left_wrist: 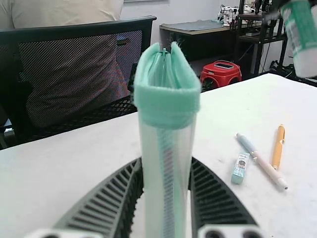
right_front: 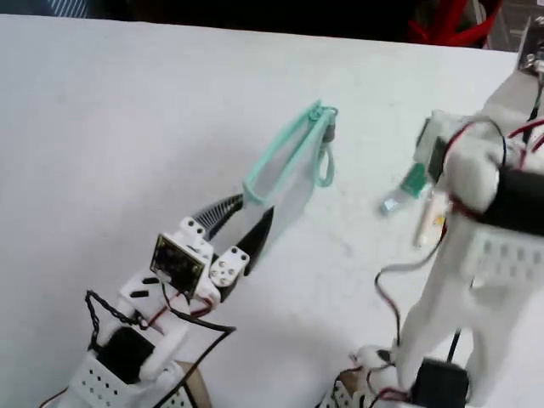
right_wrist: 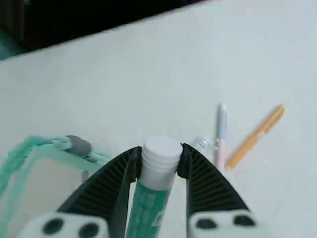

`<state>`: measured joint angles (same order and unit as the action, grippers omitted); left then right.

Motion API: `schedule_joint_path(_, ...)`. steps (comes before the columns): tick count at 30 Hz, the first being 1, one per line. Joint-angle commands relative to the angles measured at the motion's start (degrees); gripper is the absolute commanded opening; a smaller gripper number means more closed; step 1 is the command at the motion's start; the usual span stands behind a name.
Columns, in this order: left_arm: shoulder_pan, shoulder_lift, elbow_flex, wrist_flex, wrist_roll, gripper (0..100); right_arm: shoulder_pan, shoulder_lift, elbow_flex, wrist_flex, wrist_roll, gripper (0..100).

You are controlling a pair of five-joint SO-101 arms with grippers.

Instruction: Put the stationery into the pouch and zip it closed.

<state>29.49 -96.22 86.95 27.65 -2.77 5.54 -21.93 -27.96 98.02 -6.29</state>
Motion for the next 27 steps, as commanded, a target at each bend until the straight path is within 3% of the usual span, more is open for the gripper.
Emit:
schedule_joint_path(1,-0.7,0.4,0.2,-0.6,-0.7,13,-6.5,-4.2,-5.7,-0.4,0.4,2.6)
schedule_joint_path(13,-0.7,0.4,0.1,-0.6,-0.7,13,-30.0,-6.5,-6.4,-14.9,1.0,2.6)
schedule_joint_path(27,-0.7,0.4,0.0,-0.6,-0.7,13,-32.0,2.0,-6.2,-14.6,0.9,1.8)
